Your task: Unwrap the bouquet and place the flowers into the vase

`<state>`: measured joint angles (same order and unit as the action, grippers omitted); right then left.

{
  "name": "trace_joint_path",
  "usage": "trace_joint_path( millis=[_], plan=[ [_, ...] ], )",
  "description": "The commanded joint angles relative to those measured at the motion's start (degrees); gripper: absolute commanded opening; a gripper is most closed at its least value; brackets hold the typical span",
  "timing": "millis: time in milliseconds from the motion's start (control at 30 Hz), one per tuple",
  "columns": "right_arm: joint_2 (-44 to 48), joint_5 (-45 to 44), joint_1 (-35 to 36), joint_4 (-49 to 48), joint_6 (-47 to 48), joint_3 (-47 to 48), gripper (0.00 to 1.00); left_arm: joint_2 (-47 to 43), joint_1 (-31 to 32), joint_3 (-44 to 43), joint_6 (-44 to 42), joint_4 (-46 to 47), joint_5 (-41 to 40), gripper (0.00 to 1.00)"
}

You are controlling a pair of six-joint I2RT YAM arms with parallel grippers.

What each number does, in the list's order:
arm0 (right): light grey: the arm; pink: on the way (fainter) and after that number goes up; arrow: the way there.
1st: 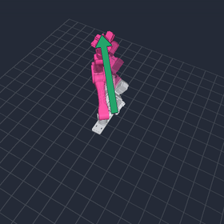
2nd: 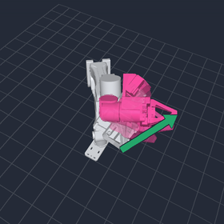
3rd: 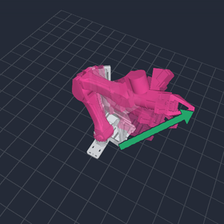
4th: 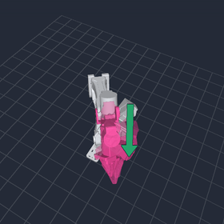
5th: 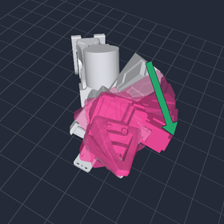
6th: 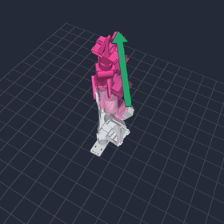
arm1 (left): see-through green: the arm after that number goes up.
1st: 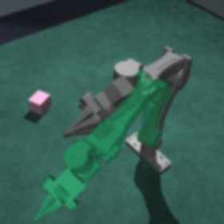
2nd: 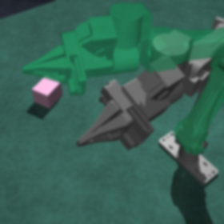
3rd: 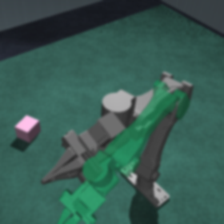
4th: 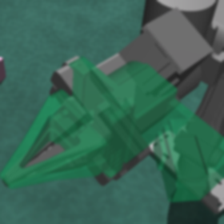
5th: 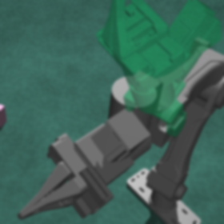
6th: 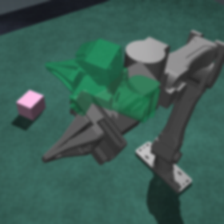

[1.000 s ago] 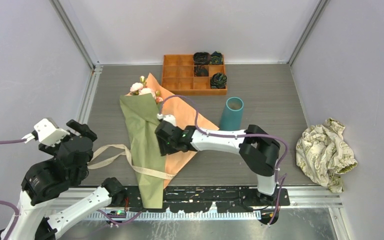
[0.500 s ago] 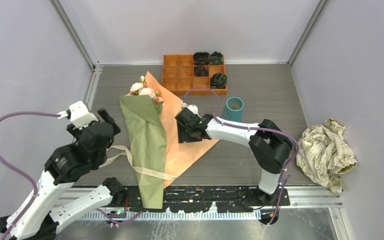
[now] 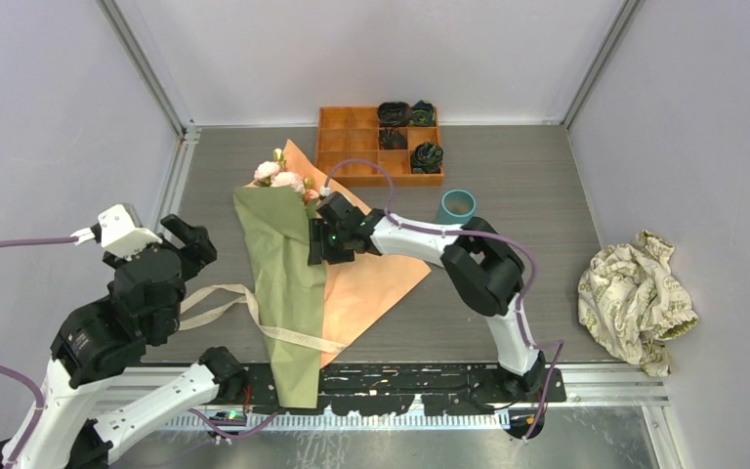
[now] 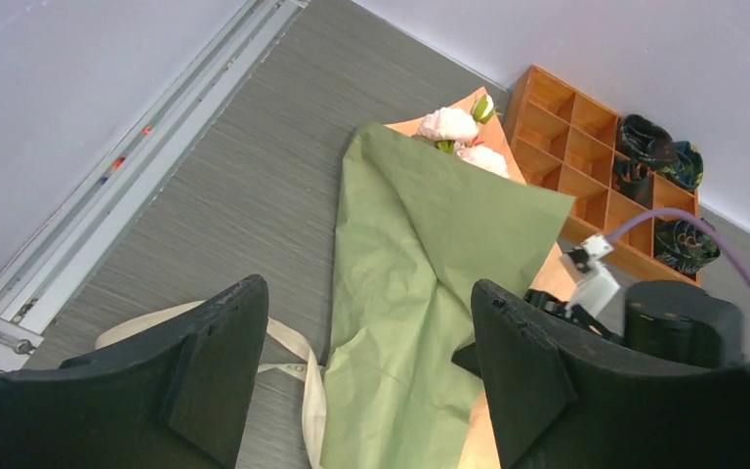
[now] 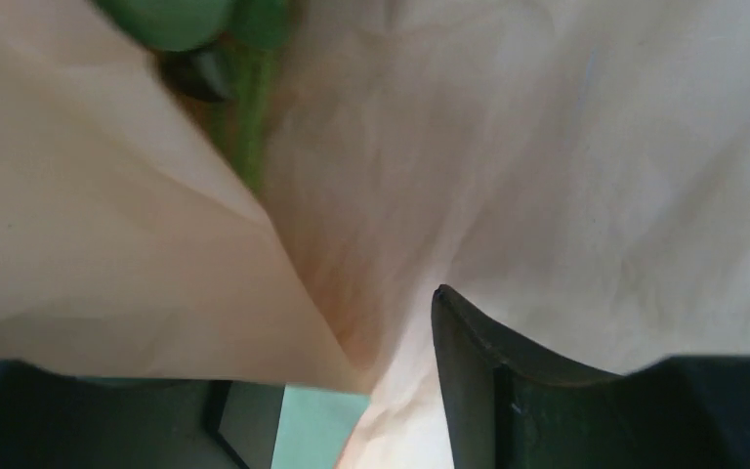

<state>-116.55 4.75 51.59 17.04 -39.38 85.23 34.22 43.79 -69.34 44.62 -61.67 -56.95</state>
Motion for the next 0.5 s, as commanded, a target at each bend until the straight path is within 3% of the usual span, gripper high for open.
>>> trace_joint_path(
  millis=[0,100,167,300,467],
  plan=[
    [-3.7,6.9,-0.9,-4.7,-2.0,3.1,0.52,-0.2,-0.1,-0.7,-0.4,-0.5,-1.3,0.77],
    [-4.6,11.8,-1.0,-9.3,-2.6,3.5,0.23,-0.3,-0.1,-0.8,-0.5,-0.7,-1.5,0.77],
    [-4.1,15.1,-0.9,-13.2,-3.8,3.3,0.15,-0.4,-0.1,-1.1,-0.5,-1.0,-1.4,0.76],
    [-2.0,19.9,0.0,-20.5,-6.0,3.2,0.06,-0.9,-0.1,-2.0,-0.7,-1.4,-1.5,0.76],
    [-3.9,25.3,2.1,-25.2,-10.3,7.3,0.05,-2.0,-0.1,-2.7,-1.1,-1.4,-1.8,0.76]
  ],
)
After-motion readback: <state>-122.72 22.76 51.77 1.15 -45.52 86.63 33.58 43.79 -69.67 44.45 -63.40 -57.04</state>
